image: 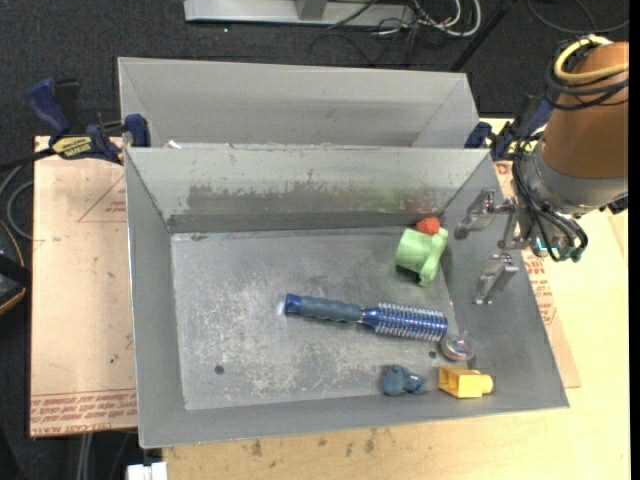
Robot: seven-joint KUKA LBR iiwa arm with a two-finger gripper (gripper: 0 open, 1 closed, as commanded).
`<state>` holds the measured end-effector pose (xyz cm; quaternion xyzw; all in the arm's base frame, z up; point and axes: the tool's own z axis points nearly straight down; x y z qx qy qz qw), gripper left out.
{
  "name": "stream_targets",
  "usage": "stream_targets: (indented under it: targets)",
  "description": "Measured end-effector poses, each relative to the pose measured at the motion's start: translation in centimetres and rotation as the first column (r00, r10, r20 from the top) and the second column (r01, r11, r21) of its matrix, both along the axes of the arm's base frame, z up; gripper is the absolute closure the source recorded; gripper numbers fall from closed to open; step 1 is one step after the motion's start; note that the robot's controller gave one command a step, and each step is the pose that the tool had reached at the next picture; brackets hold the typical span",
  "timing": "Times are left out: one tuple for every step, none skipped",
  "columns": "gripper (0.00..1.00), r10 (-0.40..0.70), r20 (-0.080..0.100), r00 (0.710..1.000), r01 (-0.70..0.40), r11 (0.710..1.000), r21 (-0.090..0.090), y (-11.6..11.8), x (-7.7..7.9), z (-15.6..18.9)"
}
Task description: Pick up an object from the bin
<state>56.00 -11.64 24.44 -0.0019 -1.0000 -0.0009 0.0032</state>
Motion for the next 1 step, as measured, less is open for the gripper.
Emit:
stream_targets:
  targets:
    - [0.00, 0.023, 0.001, 1.000, -0.023, 1.000, 0.004, 8.90, 2.51, -9.35]
